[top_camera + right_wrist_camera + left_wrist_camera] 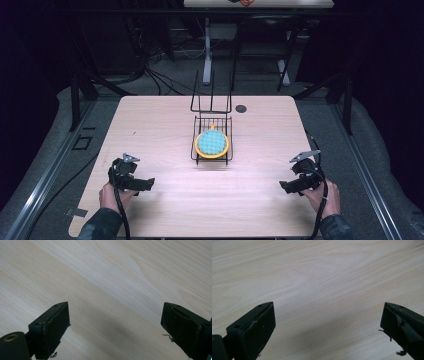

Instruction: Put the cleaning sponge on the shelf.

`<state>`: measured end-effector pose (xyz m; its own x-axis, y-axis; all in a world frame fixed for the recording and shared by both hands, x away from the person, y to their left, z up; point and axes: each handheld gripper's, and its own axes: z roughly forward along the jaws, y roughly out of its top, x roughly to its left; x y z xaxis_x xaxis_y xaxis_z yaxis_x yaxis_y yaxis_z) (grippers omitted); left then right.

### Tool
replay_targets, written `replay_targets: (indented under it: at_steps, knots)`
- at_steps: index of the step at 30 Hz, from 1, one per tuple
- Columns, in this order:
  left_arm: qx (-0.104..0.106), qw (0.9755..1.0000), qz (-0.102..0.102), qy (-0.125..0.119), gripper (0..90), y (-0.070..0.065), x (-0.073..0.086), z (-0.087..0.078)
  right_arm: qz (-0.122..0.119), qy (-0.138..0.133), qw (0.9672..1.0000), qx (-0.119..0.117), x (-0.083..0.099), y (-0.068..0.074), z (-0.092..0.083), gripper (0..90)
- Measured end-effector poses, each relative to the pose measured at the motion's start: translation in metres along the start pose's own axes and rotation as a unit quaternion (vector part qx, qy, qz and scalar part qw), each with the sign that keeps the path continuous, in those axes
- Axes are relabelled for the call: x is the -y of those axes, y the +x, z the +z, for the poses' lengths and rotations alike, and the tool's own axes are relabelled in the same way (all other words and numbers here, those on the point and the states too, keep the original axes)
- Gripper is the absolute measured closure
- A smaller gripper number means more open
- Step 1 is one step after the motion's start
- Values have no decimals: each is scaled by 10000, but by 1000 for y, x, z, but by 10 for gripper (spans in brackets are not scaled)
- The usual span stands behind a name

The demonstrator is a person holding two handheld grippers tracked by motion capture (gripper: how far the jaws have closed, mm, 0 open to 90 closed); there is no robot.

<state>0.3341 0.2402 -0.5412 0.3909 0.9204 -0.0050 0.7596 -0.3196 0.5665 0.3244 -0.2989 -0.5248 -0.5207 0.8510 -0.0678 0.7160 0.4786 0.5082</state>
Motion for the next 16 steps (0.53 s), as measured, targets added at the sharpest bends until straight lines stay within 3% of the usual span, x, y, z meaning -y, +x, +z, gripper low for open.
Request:
replay_targets:
  at_steps: [6, 8, 16]
  knots:
    - [141, 9999, 36, -78, 0, -2, -2, 1, -9, -59, 10000, 28, -1, -1, -2, 80]
    - [79, 9997, 35, -235, 0, -3, -3, -1, -8, -18, 10000, -19, -1, -2, -1, 79]
    - [-14, 9998, 26, -210, 0, -2, -2, -2, 45, -16, 9999, -106, -2, 1, -3, 80]
